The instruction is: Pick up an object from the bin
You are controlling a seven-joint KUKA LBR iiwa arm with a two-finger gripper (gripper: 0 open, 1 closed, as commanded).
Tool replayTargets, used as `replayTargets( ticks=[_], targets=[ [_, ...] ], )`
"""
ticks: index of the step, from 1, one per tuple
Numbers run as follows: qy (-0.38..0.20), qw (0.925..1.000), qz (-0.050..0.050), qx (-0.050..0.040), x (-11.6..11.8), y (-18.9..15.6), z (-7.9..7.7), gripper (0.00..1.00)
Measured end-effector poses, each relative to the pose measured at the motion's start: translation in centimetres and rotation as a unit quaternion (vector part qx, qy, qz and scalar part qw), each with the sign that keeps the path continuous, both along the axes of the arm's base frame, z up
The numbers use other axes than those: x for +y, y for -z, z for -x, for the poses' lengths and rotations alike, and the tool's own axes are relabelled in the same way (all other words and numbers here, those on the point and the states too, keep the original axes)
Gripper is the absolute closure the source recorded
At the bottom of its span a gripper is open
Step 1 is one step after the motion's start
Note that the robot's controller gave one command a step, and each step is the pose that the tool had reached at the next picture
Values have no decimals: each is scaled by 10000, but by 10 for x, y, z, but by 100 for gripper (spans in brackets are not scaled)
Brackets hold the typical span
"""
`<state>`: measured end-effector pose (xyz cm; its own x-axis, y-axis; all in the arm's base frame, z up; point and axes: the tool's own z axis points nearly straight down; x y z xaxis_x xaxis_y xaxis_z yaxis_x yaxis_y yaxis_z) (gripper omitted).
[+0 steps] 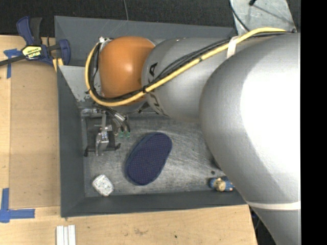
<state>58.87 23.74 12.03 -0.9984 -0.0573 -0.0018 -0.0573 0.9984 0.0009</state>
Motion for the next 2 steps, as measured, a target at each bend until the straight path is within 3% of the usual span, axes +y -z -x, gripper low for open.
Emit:
replayTargets(
  ticks=[1, 2],
  targets=[
    [96, 9999, -20, -21, -17, 49, -40, 0],
    [88, 9999, -30, -81, -16, 44, -43, 100]
  ],
)
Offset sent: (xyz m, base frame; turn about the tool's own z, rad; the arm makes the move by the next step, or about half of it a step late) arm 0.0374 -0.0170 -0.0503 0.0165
